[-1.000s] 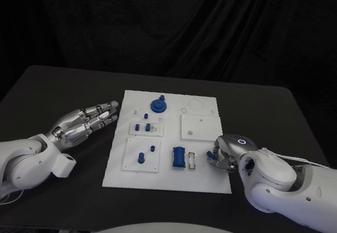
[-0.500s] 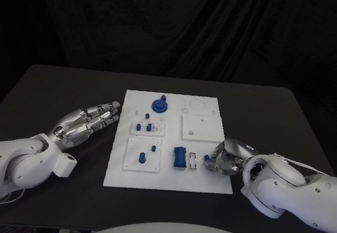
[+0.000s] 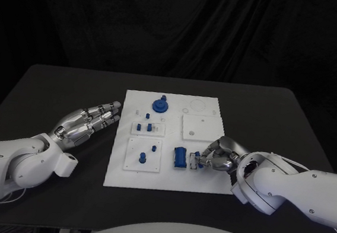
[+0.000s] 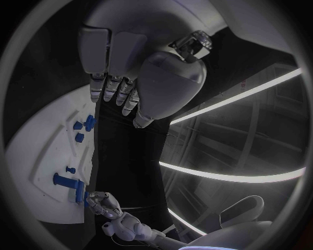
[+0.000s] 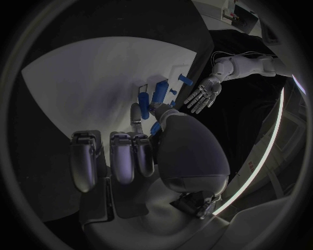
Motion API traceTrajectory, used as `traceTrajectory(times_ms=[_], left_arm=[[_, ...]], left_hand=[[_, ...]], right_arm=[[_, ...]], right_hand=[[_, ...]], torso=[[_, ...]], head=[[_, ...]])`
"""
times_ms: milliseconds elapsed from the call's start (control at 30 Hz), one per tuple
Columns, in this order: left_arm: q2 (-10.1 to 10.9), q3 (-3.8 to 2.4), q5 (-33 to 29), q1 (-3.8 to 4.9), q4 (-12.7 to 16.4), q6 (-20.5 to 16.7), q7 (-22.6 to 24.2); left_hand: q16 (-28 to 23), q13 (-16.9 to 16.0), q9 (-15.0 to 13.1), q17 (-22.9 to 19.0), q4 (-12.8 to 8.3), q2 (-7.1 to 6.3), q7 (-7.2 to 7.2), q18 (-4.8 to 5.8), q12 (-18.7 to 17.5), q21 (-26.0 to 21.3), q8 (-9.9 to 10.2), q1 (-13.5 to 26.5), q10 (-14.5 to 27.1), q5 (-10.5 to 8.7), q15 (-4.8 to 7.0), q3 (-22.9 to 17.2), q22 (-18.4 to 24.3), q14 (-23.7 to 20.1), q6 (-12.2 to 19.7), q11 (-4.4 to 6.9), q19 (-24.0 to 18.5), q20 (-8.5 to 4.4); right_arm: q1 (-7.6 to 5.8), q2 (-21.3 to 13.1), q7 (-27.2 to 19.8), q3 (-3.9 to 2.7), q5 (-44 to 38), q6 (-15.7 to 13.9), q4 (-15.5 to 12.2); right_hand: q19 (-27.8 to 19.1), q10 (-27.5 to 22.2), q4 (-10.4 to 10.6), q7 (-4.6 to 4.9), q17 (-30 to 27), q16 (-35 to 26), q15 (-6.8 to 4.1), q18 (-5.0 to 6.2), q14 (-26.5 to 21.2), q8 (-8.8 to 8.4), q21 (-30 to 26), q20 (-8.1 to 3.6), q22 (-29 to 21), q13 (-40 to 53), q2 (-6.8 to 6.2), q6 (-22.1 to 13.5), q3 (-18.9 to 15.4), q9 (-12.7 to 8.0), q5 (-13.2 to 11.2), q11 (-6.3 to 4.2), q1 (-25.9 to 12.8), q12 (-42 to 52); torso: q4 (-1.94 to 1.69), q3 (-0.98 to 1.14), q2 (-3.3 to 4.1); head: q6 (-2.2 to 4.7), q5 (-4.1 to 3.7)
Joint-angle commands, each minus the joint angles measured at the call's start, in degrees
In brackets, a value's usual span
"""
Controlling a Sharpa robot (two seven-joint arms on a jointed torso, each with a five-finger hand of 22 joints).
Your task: Assemble the parts on the task board
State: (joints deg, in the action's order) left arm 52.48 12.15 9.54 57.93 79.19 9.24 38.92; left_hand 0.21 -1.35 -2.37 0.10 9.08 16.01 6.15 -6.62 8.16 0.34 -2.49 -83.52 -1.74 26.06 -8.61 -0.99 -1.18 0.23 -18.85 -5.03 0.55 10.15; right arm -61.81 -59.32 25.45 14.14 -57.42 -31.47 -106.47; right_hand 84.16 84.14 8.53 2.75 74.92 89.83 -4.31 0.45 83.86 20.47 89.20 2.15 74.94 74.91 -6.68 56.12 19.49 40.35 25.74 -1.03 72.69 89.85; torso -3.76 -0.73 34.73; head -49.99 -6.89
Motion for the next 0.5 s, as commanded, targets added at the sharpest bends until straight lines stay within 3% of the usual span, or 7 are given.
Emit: traceTrajectory(times_ms=[33,433,500], left_arm=[[-0.16,-0.05,-0.33,-0.09,0.09,0.67,2.82],[-0.47,-0.05,-0.33,-0.16,-0.09,0.92,2.70],[-0.49,-0.05,-0.33,-0.17,-0.11,0.94,2.67]], left_hand=[[-0.14,-0.09,-0.07,-0.05,0.09,-0.04,0.17,1.06,0.17,0.09,-0.16,0.31,0.01,0.26,-0.26,-0.31,-0.07,-0.13,-0.42,-0.31,0.03,0.26],[-0.13,-0.09,-0.07,-0.04,0.06,-0.04,0.27,1.04,0.17,0.09,-0.17,0.34,0.01,0.25,-0.26,-0.41,-0.09,-0.11,-0.49,-0.38,0.04,0.28],[-0.13,-0.09,-0.07,-0.04,0.06,-0.04,0.27,1.04,0.17,0.09,-0.17,0.34,0.01,0.25,-0.26,-0.41,-0.09,-0.11,-0.49,-0.38,0.04,0.28]], right_arm=[[-0.11,0.54,-0.88,-0.01,3.59,0.72,0.80],[-0.09,1.95,2.41,0.00,3.91,4.83,2.79],[-0.09,2.11,2.80,0.00,3.67,5.32,2.95]], right_hand=[[5.44,5.86,-3.03,-0.19,15.08,0.17,-0.42,-0.23,6.14,0.42,0.13,-0.43,14.78,15.09,0.09,-0.18,3.45,0.08,0.16,-0.35,-0.56,0.15],[4.99,5.86,-0.61,0.31,15.08,0.17,-0.14,0.00,6.14,0.17,-0.62,-0.27,14.47,15.09,0.37,-1.56,0.72,-0.16,-0.43,0.05,-3.99,0.15],[4.82,5.86,-0.17,0.44,15.08,0.17,-0.03,0.08,6.14,0.05,-0.88,-0.17,14.36,15.09,0.50,-1.90,-0.09,-0.30,-1.50,0.16,-4.49,0.15]], torso=[[-0.08,-0.02,0.03],[-0.08,-0.05,0.05],[-0.06,-0.07,0.04]], head=[[-0.01,-0.04],[-0.01,0.22],[-0.01,0.27]])
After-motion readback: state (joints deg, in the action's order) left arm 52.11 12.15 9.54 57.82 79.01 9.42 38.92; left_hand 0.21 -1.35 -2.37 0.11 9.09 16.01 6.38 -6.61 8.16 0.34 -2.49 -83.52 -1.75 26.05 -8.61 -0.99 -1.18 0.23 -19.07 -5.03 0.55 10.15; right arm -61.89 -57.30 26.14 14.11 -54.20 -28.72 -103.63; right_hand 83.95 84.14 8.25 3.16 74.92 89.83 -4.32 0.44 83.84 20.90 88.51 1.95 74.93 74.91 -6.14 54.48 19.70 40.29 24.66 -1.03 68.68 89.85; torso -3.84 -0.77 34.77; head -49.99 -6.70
